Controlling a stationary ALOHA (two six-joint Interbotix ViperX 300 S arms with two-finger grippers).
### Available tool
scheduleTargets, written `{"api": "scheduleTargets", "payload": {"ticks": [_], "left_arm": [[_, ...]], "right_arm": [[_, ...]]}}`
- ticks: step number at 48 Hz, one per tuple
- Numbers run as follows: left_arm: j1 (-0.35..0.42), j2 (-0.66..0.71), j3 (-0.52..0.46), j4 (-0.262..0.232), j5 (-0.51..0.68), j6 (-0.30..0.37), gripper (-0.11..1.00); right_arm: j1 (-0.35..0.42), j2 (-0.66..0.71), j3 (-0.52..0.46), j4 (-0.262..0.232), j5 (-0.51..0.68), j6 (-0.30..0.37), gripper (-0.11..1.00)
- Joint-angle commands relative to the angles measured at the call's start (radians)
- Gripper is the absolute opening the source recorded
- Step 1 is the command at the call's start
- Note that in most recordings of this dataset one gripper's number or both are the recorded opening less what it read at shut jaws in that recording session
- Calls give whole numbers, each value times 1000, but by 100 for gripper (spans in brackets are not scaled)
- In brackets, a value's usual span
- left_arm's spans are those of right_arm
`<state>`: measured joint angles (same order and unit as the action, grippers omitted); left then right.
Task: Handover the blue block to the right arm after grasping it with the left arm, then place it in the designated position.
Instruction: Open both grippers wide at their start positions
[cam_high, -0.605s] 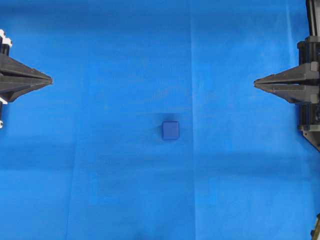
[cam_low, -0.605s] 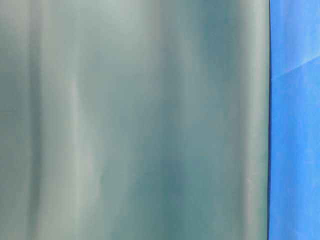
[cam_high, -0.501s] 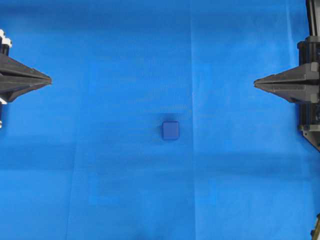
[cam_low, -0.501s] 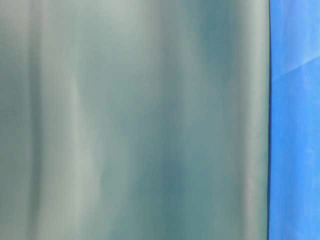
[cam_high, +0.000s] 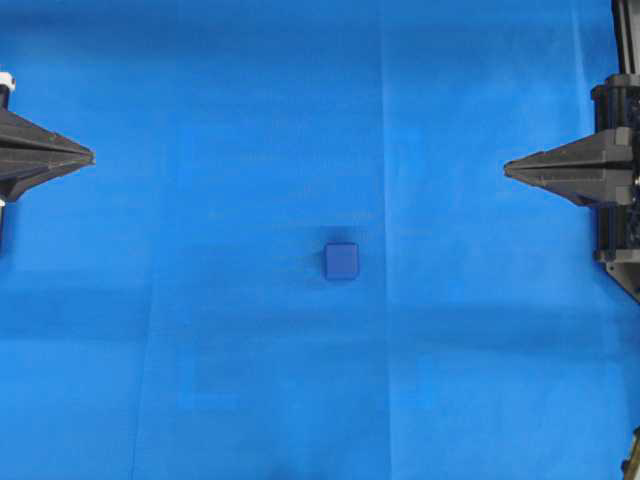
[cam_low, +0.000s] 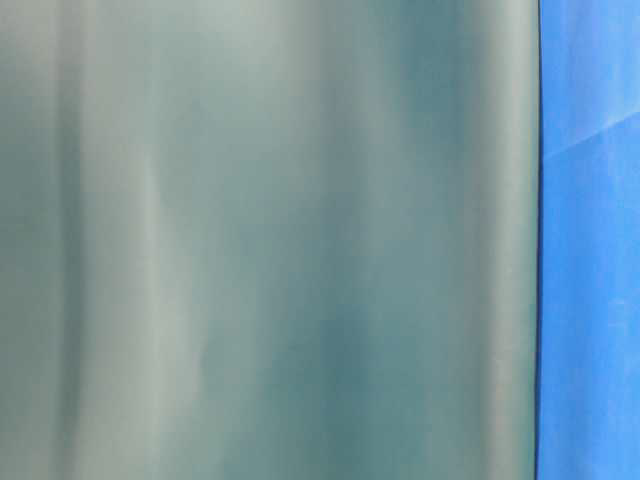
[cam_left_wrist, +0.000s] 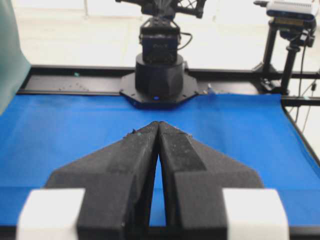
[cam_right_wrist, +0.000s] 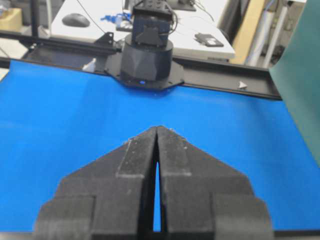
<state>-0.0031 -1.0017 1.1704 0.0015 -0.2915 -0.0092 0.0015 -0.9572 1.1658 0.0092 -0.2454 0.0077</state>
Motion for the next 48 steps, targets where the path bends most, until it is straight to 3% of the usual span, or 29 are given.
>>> {"api": "scheduleTargets", "payload": {"ticks": [1, 6, 10, 16, 23, 28, 48], "left_arm": [[-2, 6, -17, 3, -11, 2, 0], [-2, 5, -17, 2, -9, 2, 1], [-2, 6, -17, 2, -9, 2, 4], [-2, 5, -17, 2, -11, -12, 38], [-2, 6, -15, 2, -6, -15, 81], [-2, 6, -15, 2, -2, -14, 93], [-2, 9, -18, 2, 12, -17, 93]], "right_arm": [[0, 5, -26, 5, 0, 2, -6], [0, 3, -28, 6, 15, 2, -5], [0, 3, -26, 15, 31, 2, 3], [0, 6, -28, 52, 31, 2, 30], [-2, 6, -28, 55, 28, 0, 75], [-2, 6, -28, 60, 26, 0, 96], [-8, 6, -28, 61, 25, 0, 98]]}}
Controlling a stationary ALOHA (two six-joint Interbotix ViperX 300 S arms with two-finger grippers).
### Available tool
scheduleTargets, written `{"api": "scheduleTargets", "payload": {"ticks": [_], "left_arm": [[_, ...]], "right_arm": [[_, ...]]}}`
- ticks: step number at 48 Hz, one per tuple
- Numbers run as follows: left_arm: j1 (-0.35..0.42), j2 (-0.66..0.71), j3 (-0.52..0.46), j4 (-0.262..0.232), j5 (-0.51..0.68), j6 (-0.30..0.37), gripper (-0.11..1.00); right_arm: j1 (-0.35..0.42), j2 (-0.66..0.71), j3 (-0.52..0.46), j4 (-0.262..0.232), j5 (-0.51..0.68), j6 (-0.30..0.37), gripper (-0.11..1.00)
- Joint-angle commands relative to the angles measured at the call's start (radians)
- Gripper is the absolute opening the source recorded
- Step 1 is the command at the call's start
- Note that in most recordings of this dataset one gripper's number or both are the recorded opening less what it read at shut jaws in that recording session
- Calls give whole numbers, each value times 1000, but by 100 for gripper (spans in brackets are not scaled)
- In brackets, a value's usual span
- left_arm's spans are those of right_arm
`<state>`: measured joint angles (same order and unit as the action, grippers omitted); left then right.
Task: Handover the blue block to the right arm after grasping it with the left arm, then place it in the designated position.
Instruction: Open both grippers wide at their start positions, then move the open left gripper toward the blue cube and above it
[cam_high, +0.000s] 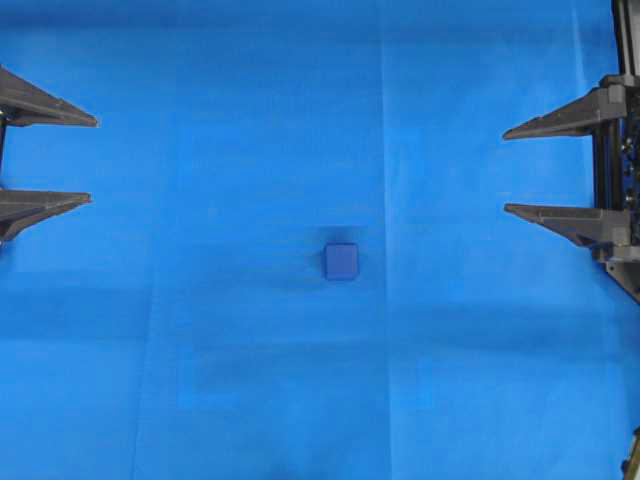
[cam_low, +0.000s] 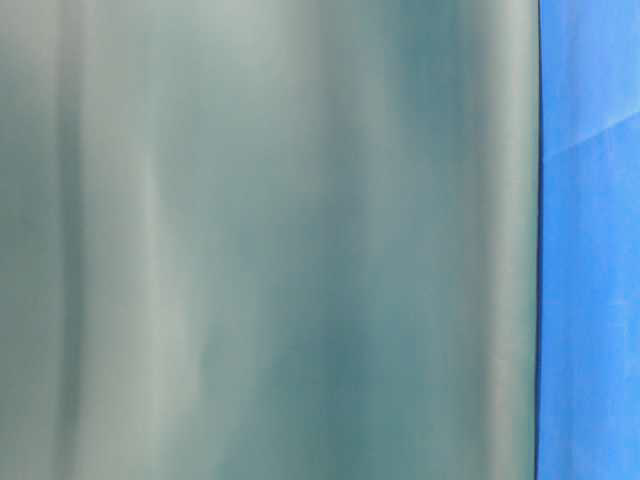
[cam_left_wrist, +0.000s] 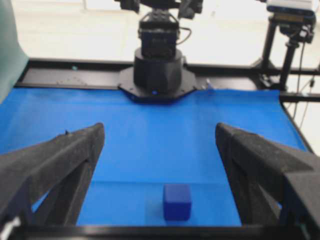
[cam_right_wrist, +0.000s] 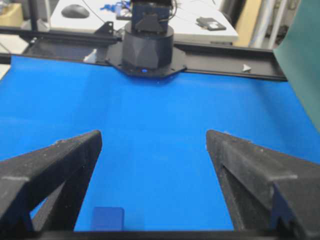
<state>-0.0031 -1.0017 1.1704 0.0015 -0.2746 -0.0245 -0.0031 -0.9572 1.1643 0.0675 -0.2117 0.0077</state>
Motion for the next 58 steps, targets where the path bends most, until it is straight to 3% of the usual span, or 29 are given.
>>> {"api": "scheduleTargets", "payload": {"ticks": [1, 11, 31, 58], "left_arm": [[-2, 11, -18, 2, -6, -2, 93], [-2, 75, -34, 3, -41, -3, 93], [-2, 345, -147, 2, -206, -2, 93], [-2, 753, -508, 2, -189, 5, 93]], "right_arm": [[-3, 6, -26, 3, -8, 0, 98], [-5, 8, -28, 3, -20, 0, 98], [-9, 11, -28, 3, -29, 0, 98], [-11, 12, -31, 3, -25, 0, 98]]}}
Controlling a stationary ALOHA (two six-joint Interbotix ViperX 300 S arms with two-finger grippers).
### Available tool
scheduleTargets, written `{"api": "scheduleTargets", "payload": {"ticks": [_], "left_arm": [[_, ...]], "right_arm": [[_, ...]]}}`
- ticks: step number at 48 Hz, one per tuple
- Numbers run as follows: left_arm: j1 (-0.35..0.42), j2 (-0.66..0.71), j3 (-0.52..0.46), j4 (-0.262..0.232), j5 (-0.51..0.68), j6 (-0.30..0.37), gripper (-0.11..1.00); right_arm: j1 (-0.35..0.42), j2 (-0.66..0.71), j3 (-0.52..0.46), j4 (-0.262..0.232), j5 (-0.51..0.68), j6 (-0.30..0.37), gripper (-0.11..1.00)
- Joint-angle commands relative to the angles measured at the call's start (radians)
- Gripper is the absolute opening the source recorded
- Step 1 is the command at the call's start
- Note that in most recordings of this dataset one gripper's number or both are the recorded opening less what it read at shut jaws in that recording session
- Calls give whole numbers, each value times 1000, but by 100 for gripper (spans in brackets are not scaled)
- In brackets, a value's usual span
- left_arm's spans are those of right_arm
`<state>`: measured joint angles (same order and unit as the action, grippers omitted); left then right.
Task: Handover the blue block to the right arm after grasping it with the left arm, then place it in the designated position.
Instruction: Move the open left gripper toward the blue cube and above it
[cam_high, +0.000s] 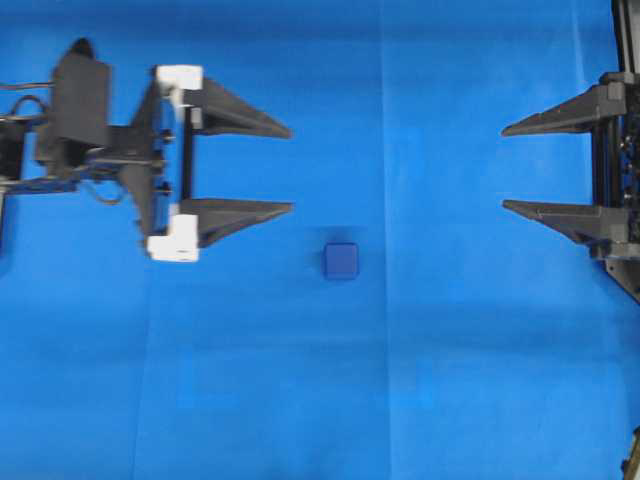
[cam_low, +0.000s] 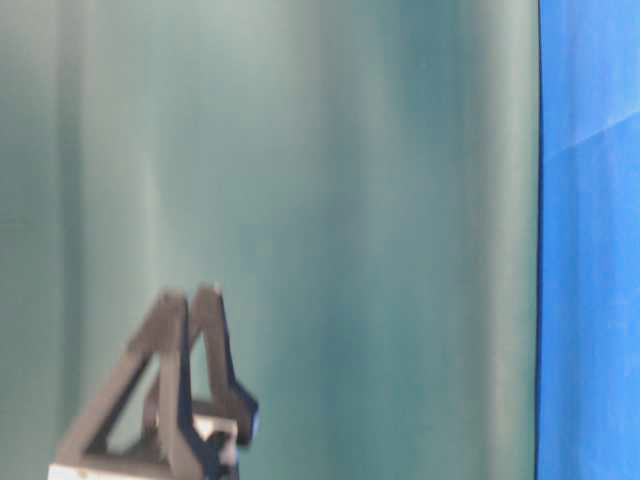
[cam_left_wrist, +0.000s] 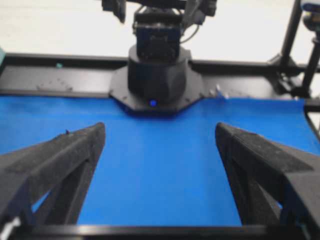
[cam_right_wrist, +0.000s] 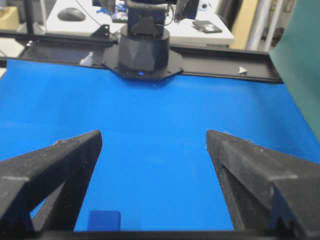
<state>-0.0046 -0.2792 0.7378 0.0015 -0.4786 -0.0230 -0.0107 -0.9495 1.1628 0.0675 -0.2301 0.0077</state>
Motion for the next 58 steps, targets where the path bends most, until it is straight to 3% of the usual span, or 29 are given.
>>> {"api": "scheduleTargets", "payload": {"ticks": [1, 17, 39, 47, 58], "left_arm": [[0, 43, -89, 3, 23, 5, 93], [0, 199, -291, 2, 146, 11, 93], [0, 229, -339, 2, 249, -17, 93], [-6, 253, -397, 2, 379, -38, 93], [-28, 313, -537, 2, 683, -38, 93]], "right_arm": [[-3, 5, -29, 3, -6, 0, 98], [-15, 3, -35, 3, -5, -2, 98], [-18, 3, -38, 3, 0, -2, 98], [-18, 3, -38, 3, 0, -2, 98], [-18, 3, -38, 3, 3, -2, 98]]}}
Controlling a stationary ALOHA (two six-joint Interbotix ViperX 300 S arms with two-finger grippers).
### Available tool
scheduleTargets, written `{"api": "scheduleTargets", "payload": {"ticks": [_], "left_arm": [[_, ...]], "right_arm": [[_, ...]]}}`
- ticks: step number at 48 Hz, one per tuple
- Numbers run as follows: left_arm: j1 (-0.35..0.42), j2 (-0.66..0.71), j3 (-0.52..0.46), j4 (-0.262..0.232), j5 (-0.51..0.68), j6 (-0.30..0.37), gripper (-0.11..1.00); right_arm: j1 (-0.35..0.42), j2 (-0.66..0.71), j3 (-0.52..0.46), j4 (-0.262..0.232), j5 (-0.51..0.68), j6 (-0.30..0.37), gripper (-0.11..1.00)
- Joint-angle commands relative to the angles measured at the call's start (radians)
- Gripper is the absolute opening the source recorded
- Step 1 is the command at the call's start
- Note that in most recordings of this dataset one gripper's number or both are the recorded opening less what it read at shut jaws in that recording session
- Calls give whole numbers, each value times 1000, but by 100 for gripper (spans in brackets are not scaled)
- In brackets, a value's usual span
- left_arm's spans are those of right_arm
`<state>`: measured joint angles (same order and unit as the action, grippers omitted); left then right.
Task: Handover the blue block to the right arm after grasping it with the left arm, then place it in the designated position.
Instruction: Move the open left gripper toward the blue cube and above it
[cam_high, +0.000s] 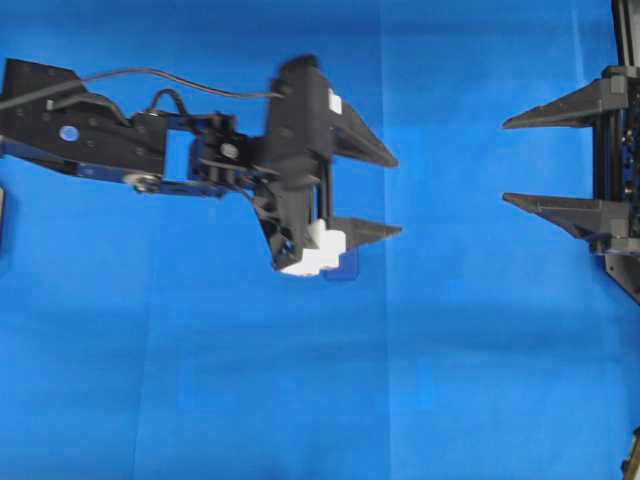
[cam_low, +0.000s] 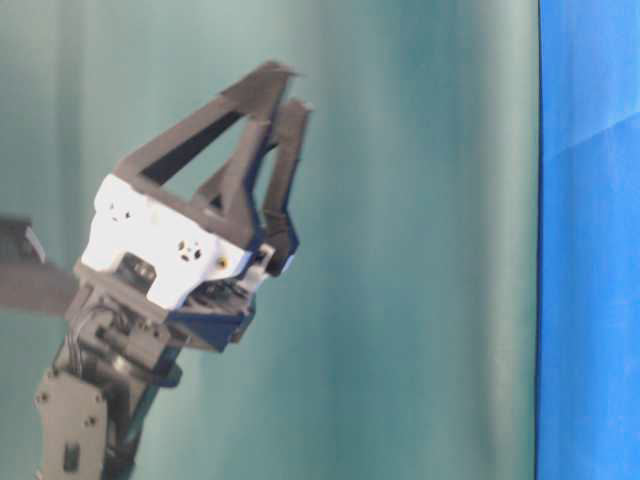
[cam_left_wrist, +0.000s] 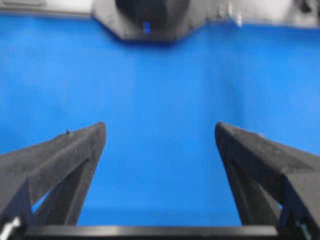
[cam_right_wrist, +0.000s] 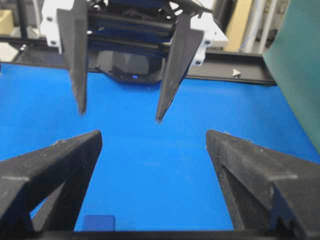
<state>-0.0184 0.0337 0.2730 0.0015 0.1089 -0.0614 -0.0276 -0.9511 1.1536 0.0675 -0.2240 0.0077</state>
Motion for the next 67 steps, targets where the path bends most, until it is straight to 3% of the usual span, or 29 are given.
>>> {"api": "scheduleTargets", "payload": {"ticks": [1, 18, 25, 67], "left_arm": [[-17, 6, -86, 3, 123, 2, 93], [-38, 106, -313, 2, 561, 0, 93], [-38, 133, -370, 5, 667, -2, 93], [-38, 138, -377, 11, 709, -3, 93]], "right_arm": [[-2, 5, -29, 2, -3, -2, 98], [-2, 8, -32, 3, -2, -2, 98], [-2, 8, -34, 2, -2, -2, 98], [-2, 26, -48, 3, 14, -2, 98]]}}
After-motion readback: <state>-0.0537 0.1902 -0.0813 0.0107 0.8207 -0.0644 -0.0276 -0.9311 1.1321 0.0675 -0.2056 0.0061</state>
